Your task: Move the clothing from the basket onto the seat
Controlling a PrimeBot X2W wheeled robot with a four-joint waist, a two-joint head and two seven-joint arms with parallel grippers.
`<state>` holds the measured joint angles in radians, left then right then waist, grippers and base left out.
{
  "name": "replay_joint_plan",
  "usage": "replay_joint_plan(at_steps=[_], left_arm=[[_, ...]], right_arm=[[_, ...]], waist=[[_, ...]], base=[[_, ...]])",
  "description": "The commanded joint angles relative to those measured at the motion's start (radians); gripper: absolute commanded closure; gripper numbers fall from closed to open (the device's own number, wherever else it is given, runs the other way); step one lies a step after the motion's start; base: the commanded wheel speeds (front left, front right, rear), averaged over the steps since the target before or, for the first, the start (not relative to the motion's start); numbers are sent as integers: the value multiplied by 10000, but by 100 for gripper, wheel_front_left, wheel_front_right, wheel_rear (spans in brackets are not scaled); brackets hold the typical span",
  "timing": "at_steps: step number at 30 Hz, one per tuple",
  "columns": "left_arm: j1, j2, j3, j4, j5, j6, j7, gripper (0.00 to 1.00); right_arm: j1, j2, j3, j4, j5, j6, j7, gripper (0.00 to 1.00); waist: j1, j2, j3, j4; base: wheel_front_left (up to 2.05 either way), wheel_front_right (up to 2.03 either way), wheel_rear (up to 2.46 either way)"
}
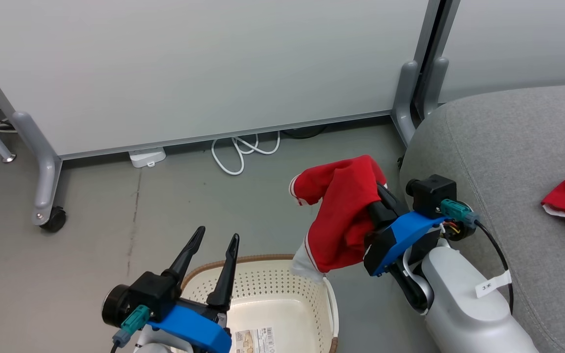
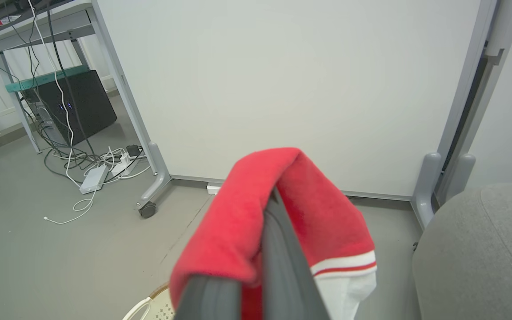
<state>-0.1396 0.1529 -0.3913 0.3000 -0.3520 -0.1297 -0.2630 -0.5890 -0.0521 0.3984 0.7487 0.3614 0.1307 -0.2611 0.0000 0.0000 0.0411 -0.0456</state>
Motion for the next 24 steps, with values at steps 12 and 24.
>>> replay_joint_plan(at_steps=[12, 24], left_arm=[[289, -134, 288, -115, 173, -17, -26, 0], [248, -70, 441, 93, 160, -16, -26, 0]], right_arm=[[222, -60, -91, -94, -38, 1, -59, 100], [192, -59, 35, -162, 31, 1, 11, 100]], waist=[[0, 0, -38, -150], [0, 0, 78, -1445]], base=[[0, 0, 0], [0, 0, 0]])
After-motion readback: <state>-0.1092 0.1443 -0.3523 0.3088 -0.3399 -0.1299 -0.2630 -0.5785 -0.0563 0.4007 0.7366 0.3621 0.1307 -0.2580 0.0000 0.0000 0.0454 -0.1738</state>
